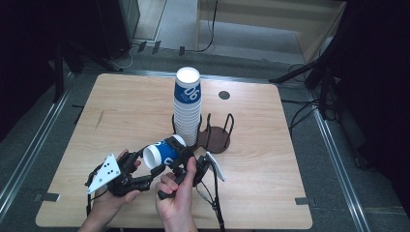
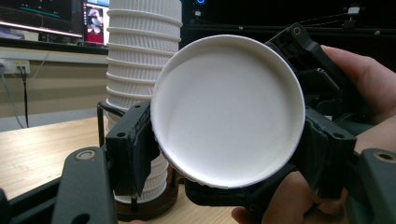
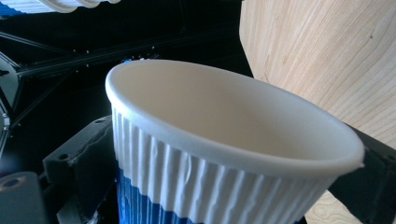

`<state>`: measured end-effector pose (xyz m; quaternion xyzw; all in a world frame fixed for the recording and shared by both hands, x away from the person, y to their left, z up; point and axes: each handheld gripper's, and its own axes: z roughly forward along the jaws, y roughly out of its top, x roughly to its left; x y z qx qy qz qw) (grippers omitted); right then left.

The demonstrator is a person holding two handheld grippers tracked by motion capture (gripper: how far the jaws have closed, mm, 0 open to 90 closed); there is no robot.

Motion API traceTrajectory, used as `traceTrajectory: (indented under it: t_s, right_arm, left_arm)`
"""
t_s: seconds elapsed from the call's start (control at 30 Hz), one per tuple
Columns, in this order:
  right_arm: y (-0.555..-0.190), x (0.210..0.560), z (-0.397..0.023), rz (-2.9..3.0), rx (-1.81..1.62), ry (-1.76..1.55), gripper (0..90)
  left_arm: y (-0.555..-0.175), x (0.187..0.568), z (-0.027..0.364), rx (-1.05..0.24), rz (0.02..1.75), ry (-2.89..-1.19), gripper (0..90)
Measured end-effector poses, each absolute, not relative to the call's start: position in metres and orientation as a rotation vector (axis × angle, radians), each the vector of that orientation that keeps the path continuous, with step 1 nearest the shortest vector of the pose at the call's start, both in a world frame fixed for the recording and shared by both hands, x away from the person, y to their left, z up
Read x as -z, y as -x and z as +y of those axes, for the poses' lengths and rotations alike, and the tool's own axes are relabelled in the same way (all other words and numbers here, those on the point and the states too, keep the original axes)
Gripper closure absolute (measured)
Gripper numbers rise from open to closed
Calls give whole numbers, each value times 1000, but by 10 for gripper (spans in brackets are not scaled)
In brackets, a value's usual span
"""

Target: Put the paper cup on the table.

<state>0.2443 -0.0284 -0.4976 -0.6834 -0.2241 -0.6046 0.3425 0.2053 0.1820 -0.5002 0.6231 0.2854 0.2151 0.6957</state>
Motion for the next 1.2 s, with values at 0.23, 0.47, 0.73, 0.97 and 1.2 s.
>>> traceTrajectory:
  t_s: [0.23, 0.47, 0.73, 0.97, 1.2]
  right_arm:
    - [-243, 498, -29, -570, 1591, 1762, 139]
    - [-240, 495, -28, -565, 1630, 1757, 191]
    - [-243, 494, -34, -579, 1702, 1752, 204]
    - [-245, 491, -43, -631, 1767, 1788, 210]
    - [-244, 483, -50, -787, 1865, 1847, 213]
  left_arm:
    - [-205, 500, 182, -478, 642, -1390, 293]
    - [-206, 499, 184, -434, 657, -1382, 278]
    - [-205, 498, 189, -411, 683, -1401, 98]
    - [-205, 498, 196, -387, 719, -1386, 2]
    - [-204, 497, 202, -401, 775, -1376, 2]
